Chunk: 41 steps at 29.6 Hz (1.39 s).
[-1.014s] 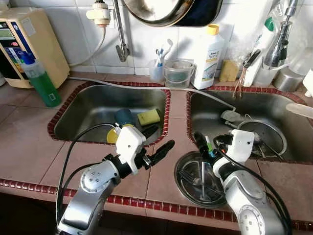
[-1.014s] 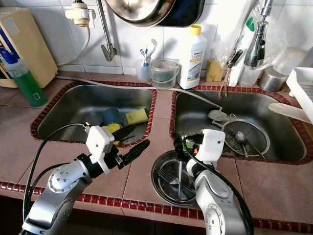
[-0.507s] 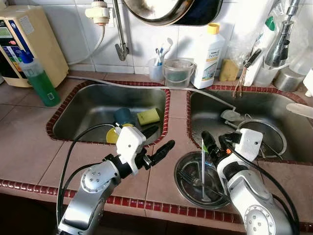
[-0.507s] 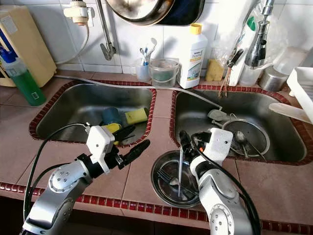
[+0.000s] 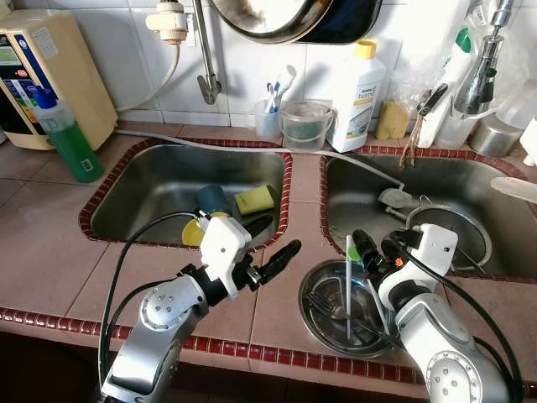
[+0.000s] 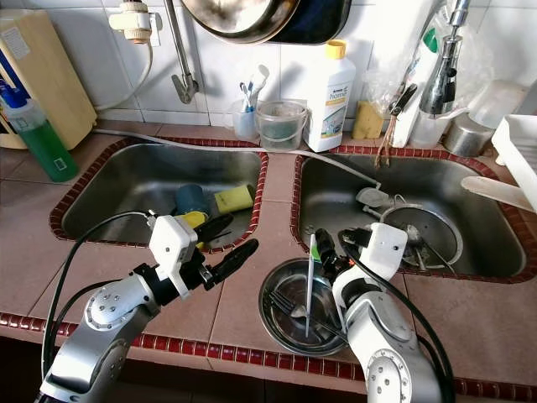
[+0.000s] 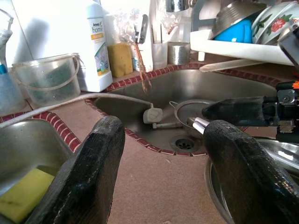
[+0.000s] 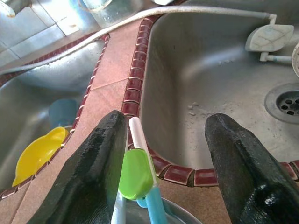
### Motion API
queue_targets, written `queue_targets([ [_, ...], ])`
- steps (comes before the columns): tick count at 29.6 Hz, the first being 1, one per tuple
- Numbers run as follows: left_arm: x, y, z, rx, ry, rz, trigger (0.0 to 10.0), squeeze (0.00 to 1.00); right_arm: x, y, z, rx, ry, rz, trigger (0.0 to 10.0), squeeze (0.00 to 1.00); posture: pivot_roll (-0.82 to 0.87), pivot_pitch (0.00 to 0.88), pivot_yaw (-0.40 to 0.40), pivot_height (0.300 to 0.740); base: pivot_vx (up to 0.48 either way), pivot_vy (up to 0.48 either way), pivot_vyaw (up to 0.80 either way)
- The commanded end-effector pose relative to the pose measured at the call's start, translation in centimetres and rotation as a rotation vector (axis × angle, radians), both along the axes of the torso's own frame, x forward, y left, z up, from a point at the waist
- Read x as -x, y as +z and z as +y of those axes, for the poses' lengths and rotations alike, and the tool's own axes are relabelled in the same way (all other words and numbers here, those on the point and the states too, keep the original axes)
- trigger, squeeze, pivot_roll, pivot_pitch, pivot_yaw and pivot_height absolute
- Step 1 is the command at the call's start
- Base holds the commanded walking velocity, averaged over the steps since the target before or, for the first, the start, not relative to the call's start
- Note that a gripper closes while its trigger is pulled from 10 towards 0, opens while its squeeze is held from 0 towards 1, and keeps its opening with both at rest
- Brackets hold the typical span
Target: Kitchen organization
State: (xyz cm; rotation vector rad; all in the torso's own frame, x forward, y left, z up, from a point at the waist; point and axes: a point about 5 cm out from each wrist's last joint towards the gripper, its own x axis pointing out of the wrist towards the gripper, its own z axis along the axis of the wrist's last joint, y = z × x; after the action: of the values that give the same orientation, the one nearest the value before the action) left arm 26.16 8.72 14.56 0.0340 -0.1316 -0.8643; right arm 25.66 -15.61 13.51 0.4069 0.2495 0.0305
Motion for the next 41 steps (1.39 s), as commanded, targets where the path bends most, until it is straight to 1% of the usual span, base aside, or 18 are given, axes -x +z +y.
queue_targets([
  [1,0.0,0.2,-0.1,-0.006,-0.002,-0.014,10.0,0.00,-0.1,0.3,-0.1,-0.001,-0.004,0.005,10.0,0.00,-0.26,0.032,0.044,0.740,0.000,0.000,0.00],
  [4,0.0,0.2,-0.2,-0.005,-0.004,-0.013,10.0,0.00,-0.3,0.5,-0.2,0.011,0.022,-0.014,10.0,0.00,-0.26,0.032,0.044,0.740,0.000,0.000,0.00],
  [5,0.1,0.2,-0.3,-0.004,-0.007,-0.013,10.0,0.00,-0.4,0.6,-0.4,0.041,0.042,-0.021,10.0,0.00,-0.27,0.030,0.044,0.740,0.000,0.000,0.00],
  [9,0.1,0.2,-0.3,-0.003,-0.008,-0.012,10.0,0.00,-0.5,0.6,-0.6,0.060,0.052,-0.017,10.0,0.00,-0.27,0.030,0.044,0.740,0.000,0.000,0.00],
  [12,0.1,0.1,-0.4,-0.002,-0.008,-0.010,10.0,0.00,-0.5,0.6,-0.8,0.074,0.086,0.005,10.0,0.00,-0.27,0.036,0.045,0.740,0.000,0.000,0.00],
  [16,0.0,0.2,-0.5,0.002,-0.006,-0.009,10.0,0.00,-0.6,0.4,-1.2,0.097,0.125,0.007,10.0,0.00,-0.27,0.043,0.043,0.740,0.000,0.000,0.00],
  [20,0.0,0.2,-0.5,0.005,0.000,-0.009,10.0,0.00,-0.9,0.6,-1.4,0.099,0.152,-0.010,10.0,0.00,-0.27,0.047,0.039,0.740,0.000,0.000,0.00],
  [23,0.0,0.2,-0.5,0.007,0.005,-0.009,10.0,0.00,-1.4,0.9,-1.6,0.142,0.166,-0.042,10.0,0.00,-0.26,0.050,0.037,0.740,0.000,0.000,0.00],
  [27,0.0,0.2,-0.5,0.010,0.010,-0.009,10.0,0.00,-2.1,0.9,-1.5,0.112,0.188,-0.041,10.0,0.00,-0.26,0.051,0.037,0.740,0.000,0.000,0.00],
  [31,0.0,0.3,-0.6,0.011,0.009,-0.011,10.0,0.00,-2.7,0.7,-1.4,0.105,0.207,-0.036,10.0,0.00,-0.26,0.046,0.033,0.740,0.000,0.000,0.00],
  [37,0.0,0.3,-0.7,0.012,0.009,-0.014,10.0,0.00,-3.1,0.2,-1.2,0.102,0.220,-0.032,10.0,0.00,-0.25,0.042,0.030,0.740,0.000,0.000,0.00],
  [41,0.0,0.3,-0.7,0.016,0.012,-0.015,10.0,0.00,-3.2,-0.2,-0.8,0.098,0.246,-0.029,10.0,0.00,-0.25,0.037,0.028,0.740,0.000,0.000,0.00],
])
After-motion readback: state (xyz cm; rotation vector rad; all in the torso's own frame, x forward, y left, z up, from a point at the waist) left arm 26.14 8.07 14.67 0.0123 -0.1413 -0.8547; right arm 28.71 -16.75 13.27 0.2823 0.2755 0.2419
